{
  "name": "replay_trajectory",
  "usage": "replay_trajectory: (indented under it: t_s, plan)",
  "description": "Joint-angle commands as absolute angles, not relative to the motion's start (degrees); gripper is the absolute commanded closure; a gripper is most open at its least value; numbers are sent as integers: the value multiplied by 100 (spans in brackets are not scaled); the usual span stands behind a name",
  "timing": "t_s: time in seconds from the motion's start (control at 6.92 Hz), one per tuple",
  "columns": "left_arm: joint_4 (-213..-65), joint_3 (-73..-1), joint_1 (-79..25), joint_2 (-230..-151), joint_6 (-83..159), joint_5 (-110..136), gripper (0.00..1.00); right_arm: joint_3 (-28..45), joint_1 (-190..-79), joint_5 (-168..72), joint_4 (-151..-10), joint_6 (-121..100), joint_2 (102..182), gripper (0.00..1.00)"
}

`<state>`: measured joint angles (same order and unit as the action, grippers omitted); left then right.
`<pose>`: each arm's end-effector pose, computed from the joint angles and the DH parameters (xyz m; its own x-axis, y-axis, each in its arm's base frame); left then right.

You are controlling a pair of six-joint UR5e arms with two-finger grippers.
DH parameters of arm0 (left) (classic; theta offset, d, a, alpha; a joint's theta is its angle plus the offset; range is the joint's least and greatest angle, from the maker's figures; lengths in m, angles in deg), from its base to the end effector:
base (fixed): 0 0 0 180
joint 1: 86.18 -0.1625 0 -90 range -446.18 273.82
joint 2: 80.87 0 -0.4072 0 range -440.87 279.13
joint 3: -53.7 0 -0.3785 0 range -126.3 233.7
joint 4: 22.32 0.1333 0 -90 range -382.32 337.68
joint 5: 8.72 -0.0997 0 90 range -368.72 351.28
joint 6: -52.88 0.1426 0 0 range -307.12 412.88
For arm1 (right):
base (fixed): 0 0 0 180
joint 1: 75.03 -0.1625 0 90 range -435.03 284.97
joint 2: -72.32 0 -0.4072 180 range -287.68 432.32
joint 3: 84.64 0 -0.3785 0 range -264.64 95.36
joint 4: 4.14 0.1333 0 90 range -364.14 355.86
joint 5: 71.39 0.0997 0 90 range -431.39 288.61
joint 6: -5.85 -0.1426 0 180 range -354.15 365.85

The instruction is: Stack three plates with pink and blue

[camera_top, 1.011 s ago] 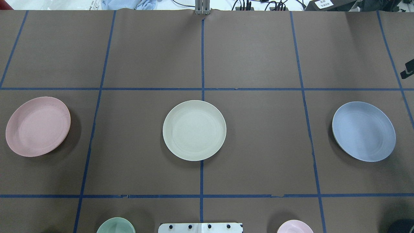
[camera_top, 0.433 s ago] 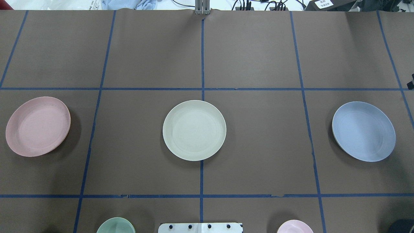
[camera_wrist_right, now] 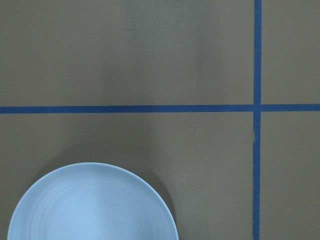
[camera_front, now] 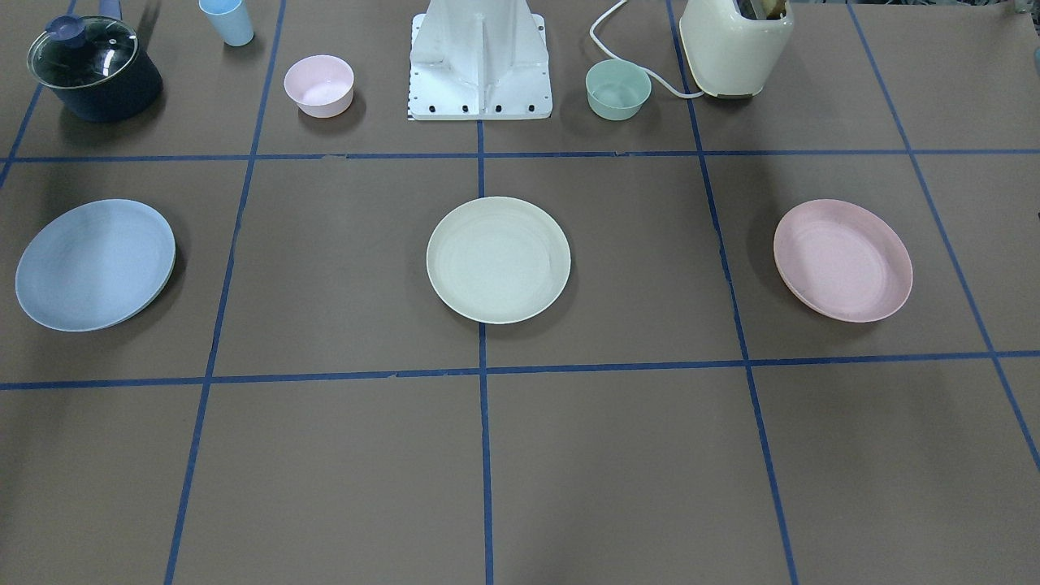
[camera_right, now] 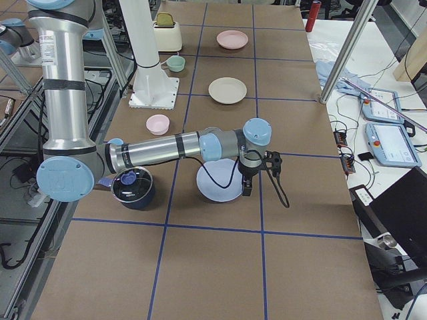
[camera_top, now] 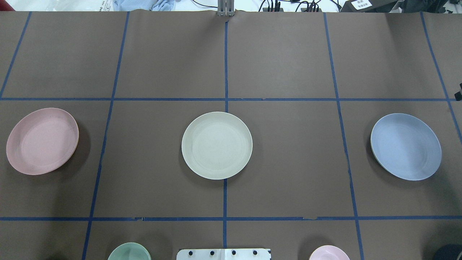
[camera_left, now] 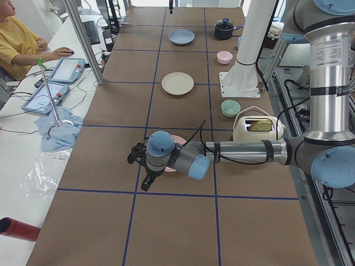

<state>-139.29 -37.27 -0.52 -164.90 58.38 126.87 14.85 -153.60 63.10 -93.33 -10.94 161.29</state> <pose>0.0038 -0.4655 0.6557 0.6677 0.4066 -0.6236 -0.1348 0.8898 0.4359 -0.0658 -0.4940 0.5807 0.6994 0.0131 0.7146 -0.0081 0.9999 -0.0104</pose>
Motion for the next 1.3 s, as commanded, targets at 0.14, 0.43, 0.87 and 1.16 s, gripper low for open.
replay_trajectory:
  t_s: [0.14, 0.43, 0.87, 1.16]
  plan:
    - [-14588, -3164, -703, -16639, 4801, 12707, 0, 1134, -15351, 6361, -8747, -1094, 16135, 0]
    - [-14870, -3147, -1592, -16648, 4027, 12768, 0, 1143, -15334, 6379, -8502, -1094, 16135, 0]
    - [-14853, -2586, -1964, -16884, 3654, 12968, 7, 1143, -15334, 6396, -8377, -1094, 16144, 0]
    - [-14870, -2452, -2078, -16990, 3574, 13093, 12, 1143, -15334, 6396, -8377, -1094, 16153, 0]
